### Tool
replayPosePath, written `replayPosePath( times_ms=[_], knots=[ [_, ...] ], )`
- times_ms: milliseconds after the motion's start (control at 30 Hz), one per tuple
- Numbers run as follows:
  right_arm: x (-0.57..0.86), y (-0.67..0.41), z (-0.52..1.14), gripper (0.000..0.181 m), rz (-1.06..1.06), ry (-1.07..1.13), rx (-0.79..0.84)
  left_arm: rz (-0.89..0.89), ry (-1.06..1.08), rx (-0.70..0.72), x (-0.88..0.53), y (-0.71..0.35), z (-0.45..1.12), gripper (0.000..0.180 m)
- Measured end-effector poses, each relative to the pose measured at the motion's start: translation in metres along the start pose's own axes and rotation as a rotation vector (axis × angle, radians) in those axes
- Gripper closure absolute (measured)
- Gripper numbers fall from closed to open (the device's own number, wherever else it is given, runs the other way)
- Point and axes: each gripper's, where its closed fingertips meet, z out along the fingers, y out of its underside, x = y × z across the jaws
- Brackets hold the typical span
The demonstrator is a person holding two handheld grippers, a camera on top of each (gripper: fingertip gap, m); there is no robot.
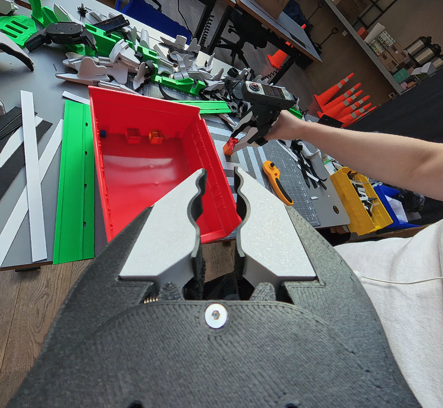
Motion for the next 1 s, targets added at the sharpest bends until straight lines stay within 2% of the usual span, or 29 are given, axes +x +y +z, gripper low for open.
replayPosePath(
  times_ms=[333, 533, 700, 733, 800, 1000],
  knots=[
    [-0.004, 0.012, 0.014, 0.141, -0.019, -0.001, -0.048, -0.008, 0.015, -0.005, -0.003, -0.001, 0.000, 0.159],
    [-0.001, 0.013, 0.017, 0.155, -0.028, 0.021, -0.051, -0.019, 0.023, -0.024, -0.006, 0.003, 0.002, 0.158],
    [-0.003, 0.014, 0.017, 0.155, -0.055, 0.000, -0.064, -0.018, 0.031, -0.041, -0.006, 0.004, 0.003, 0.159],
    [-0.004, 0.014, 0.017, 0.153, -0.055, -0.006, -0.063, -0.018, 0.036, -0.047, -0.006, 0.004, 0.005, 0.159],
    [-0.003, 0.015, 0.015, 0.137, -0.027, -0.001, -0.058, -0.020, 0.054, -0.067, -0.003, 0.006, 0.009, 0.158],
    [0.003, 0.022, -0.003, 0.131, 0.080, 0.095, 0.135, 0.015, 0.083, -0.129, 0.008, 0.006, 0.017, 0.158]
  ],
)
